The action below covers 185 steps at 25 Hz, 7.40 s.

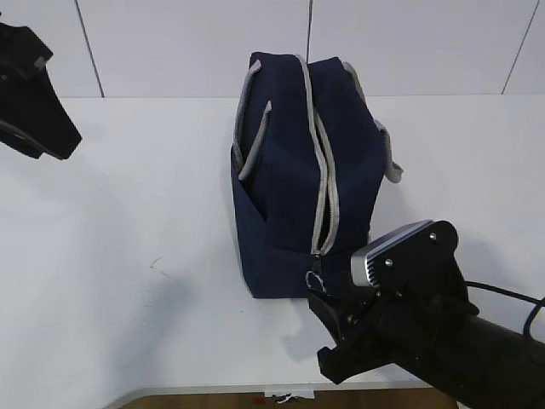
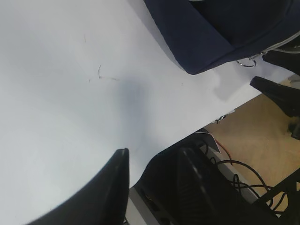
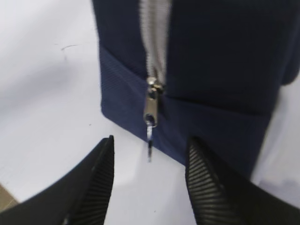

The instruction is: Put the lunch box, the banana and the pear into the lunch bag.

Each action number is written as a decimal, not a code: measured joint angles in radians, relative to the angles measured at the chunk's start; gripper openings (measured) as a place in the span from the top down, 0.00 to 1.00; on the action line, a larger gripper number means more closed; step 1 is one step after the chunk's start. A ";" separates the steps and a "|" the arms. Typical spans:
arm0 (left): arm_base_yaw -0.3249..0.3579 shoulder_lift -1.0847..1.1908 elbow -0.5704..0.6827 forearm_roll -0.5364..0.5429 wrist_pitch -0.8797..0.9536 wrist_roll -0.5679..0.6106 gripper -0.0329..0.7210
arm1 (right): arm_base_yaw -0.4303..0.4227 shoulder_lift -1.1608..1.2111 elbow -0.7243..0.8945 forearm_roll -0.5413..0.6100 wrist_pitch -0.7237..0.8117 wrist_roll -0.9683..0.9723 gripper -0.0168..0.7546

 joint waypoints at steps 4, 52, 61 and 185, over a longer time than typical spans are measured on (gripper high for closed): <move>0.000 0.000 0.000 0.000 0.000 0.000 0.60 | 0.000 0.038 -0.002 0.011 -0.049 0.017 0.49; 0.000 0.000 0.000 -0.042 0.000 0.000 0.63 | 0.000 0.122 -0.018 -0.040 -0.163 0.078 0.99; 0.000 0.000 0.000 -0.109 0.000 0.000 0.63 | 0.000 0.058 -0.018 -0.063 -0.065 0.102 0.99; -0.035 -0.103 0.399 -0.405 -0.392 0.921 0.87 | -0.333 -0.027 -0.844 0.803 0.922 -0.666 0.99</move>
